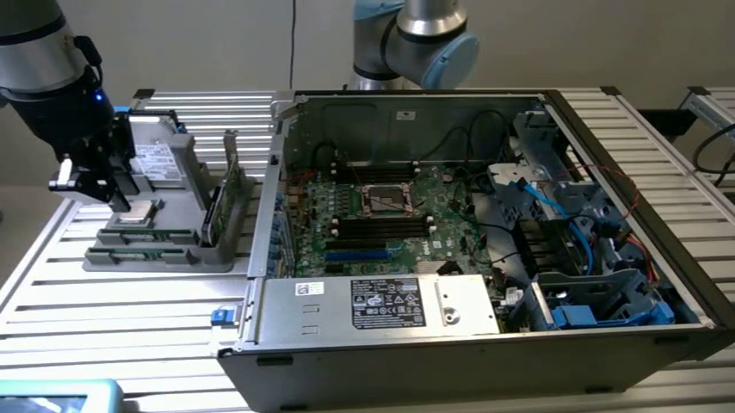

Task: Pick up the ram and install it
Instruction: 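Pick up the ram and move it above insertion slot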

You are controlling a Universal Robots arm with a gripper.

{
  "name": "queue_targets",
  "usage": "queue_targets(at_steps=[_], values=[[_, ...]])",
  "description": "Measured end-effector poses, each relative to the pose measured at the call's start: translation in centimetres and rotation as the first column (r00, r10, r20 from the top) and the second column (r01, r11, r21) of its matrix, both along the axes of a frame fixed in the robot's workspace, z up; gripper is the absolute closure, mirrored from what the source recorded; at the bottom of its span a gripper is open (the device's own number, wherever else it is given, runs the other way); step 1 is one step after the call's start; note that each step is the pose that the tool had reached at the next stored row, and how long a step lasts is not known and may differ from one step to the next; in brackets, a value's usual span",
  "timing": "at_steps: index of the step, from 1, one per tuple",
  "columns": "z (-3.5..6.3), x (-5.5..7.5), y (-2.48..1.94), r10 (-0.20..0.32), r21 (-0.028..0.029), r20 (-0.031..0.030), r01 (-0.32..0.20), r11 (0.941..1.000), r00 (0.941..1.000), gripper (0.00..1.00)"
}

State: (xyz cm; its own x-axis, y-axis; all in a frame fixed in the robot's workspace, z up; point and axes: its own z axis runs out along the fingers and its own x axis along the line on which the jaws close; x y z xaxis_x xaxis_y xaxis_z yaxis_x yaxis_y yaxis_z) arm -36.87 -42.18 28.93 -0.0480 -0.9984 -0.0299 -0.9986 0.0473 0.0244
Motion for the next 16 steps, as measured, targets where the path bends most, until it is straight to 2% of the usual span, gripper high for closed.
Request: queue_targets(at_steps=[2,6,7,16], values=[[-0.37,0.0,-0.16,-0.004,-0.0001,0.0006,0.004,1.0,1.0,0.64],[-1.1,0.0,-1.06,-0.006,0.0,0.0013,0.006,1.0,1.0,0.64],[-1.28,0.0,-1.16,-0.006,0.0001,0.0016,0.006,1.0,1.0,0.64],[-2.91,0.0,-1.24,-0.009,-0.0001,0.0019,0.009,1.0,1.0,0.64]])
